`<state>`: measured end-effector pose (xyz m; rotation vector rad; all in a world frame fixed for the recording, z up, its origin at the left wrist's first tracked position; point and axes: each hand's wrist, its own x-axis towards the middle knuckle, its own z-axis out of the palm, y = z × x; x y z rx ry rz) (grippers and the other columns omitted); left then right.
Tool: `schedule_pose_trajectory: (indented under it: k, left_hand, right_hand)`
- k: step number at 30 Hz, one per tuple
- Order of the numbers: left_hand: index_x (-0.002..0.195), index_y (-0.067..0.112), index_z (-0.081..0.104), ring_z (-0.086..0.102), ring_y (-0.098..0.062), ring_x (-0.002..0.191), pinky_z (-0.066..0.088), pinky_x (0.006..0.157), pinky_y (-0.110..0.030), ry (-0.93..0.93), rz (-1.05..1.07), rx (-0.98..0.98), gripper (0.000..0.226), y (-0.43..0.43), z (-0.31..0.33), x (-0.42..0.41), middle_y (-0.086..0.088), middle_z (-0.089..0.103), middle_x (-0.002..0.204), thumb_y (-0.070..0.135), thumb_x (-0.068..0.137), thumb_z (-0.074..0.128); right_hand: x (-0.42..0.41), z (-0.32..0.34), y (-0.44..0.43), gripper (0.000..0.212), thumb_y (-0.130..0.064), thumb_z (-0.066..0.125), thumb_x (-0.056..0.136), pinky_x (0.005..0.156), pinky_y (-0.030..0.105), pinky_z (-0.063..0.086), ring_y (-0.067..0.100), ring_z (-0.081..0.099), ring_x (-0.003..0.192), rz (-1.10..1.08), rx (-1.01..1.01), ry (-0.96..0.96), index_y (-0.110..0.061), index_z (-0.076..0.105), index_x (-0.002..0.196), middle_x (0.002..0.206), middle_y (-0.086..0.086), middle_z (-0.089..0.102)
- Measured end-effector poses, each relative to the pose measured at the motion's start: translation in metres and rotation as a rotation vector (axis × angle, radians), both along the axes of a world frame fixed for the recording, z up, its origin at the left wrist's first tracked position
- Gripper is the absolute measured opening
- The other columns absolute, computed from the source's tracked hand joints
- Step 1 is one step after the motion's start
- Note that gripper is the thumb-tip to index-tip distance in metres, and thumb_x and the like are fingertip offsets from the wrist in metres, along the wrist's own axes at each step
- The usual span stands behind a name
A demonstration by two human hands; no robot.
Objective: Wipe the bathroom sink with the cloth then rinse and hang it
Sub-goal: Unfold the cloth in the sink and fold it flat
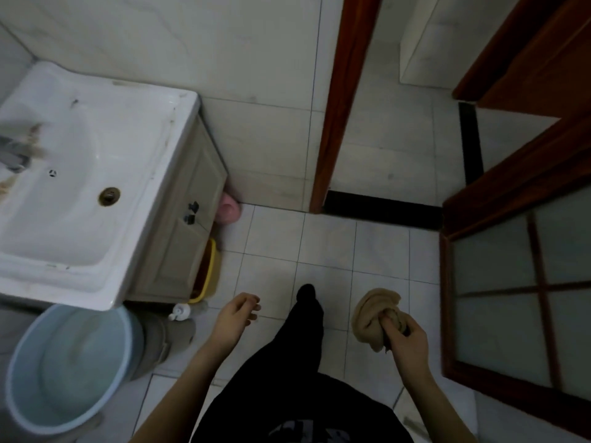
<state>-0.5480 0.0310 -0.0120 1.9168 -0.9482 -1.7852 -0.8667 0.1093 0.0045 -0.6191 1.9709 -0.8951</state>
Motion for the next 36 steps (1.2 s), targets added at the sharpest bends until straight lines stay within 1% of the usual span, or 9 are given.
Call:
schedule_pose_trajectory:
  k: [6, 13, 17, 20, 24, 27, 31, 34, 36]
  left_hand:
    - [0.099, 0.012, 0.065, 0.063, -0.023, 0.086, 0.047, 0.076, -0.031, -0.006, 0.083, -0.052, 0.027, -0.087, 0.006, -0.021, -0.007, 0.069, 0.096, 0.035, 0.094, 0.052]
    - [0.101, 0.012, 0.065, 0.063, -0.02, 0.088, 0.047, 0.08, -0.03, -0.044, 0.315, -0.172, 0.021, -0.167, 0.038, -0.023, -0.007, 0.068, 0.099, 0.021, 0.101, 0.046]
    - [0.104, 0.008, 0.065, 0.062, -0.021, 0.086, 0.048, 0.083, -0.032, -0.101, 0.547, -0.126, 0.023, -0.164, 0.035, -0.021, -0.006, 0.068, 0.098, 0.022, 0.102, 0.046]
    - [0.101, 0.008, 0.065, 0.063, -0.025, 0.087, 0.049, 0.081, -0.035, -0.146, 0.751, -0.052, 0.024, -0.144, 0.023, -0.033, -0.008, 0.069, 0.097, 0.022, 0.101, 0.046]
    - [0.096, 0.012, 0.066, 0.063, -0.029, 0.087, 0.048, 0.078, -0.035, -0.131, 1.037, 0.062, 0.021, -0.118, 0.012, -0.076, -0.01, 0.069, 0.098, 0.021, 0.101, 0.048]
    - [0.093, 0.013, 0.065, 0.062, -0.029, 0.086, 0.047, 0.075, -0.034, -0.115, 1.208, 0.116, 0.018, -0.107, 0.014, -0.109, -0.01, 0.068, 0.098, 0.019, 0.1, 0.049]
    - [0.096, 0.013, 0.065, 0.063, -0.027, 0.087, 0.047, 0.078, -0.035, -0.113, 1.361, 0.131, 0.018, -0.105, 0.019, -0.121, -0.01, 0.068, 0.1, 0.02, 0.099, 0.049]
    - [0.096, 0.016, 0.065, 0.065, -0.025, 0.089, 0.049, 0.08, -0.035, -0.144, 1.442, 0.115, 0.017, -0.11, 0.024, -0.103, -0.006, 0.069, 0.1, 0.023, 0.099, 0.05]
    - [0.096, 0.017, 0.065, 0.065, -0.024, 0.089, 0.049, 0.079, -0.033, -0.143, 1.47, 0.097, 0.017, -0.116, 0.025, -0.082, -0.006, 0.069, 0.1, 0.023, 0.099, 0.049]
  right_hand:
    - [-0.024, 0.02, -0.131, 0.031, -0.007, 0.064, 0.089, 0.052, 0.031, 0.036, 0.021, 0.042, 0.05, 0.121, -0.056, 0.041, -0.006, 0.047, 0.063, 0.053, 0.009, 0.043]
    - [-0.021, 0.047, -0.28, 0.024, -0.011, 0.063, 0.09, 0.058, 0.029, 0.037, 0.02, 0.047, 0.06, 0.421, -0.098, 0.021, 0.008, 0.055, 0.076, 0.065, 0.016, 0.05]
    - [-0.009, 0.043, -0.351, 0.023, -0.01, 0.064, 0.089, 0.062, 0.03, 0.04, 0.019, 0.049, 0.063, 0.623, -0.038, -0.033, 0.002, 0.054, 0.072, 0.067, 0.013, 0.051]
    - [0.002, 0.031, -0.398, 0.024, -0.009, 0.064, 0.089, 0.063, 0.03, 0.041, 0.02, 0.051, 0.067, 0.812, 0.007, -0.051, 0.01, 0.055, 0.078, 0.07, 0.015, 0.053]
    - [0.023, 0.028, -0.456, 0.021, -0.01, 0.066, 0.087, 0.058, 0.017, 0.044, 0.011, 0.056, 0.065, 1.054, 0.027, -0.045, -0.002, 0.057, 0.071, 0.067, 0.008, 0.058]
    - [0.045, 0.025, -0.486, 0.012, -0.012, 0.069, 0.086, 0.061, 0.023, 0.047, 0.016, 0.062, 0.068, 1.192, 0.032, -0.053, -0.003, 0.065, 0.079, 0.074, 0.011, 0.067]
    - [0.089, 0.021, -0.513, 0.007, -0.008, 0.068, 0.086, 0.057, 0.015, 0.048, 0.013, 0.063, 0.067, 1.339, 0.034, -0.064, -0.004, 0.065, 0.08, 0.073, 0.011, 0.067]
    - [0.132, 0.018, -0.518, 0.009, -0.008, 0.067, 0.086, 0.065, 0.025, 0.05, 0.016, 0.062, 0.071, 1.429, 0.042, -0.085, 0.0, 0.066, 0.086, 0.078, 0.014, 0.068]
    - [0.163, 0.014, -0.519, 0.007, -0.009, 0.068, 0.085, 0.062, 0.024, 0.049, 0.015, 0.061, 0.068, 1.47, 0.046, -0.088, -0.002, 0.067, 0.084, 0.073, 0.01, 0.067]
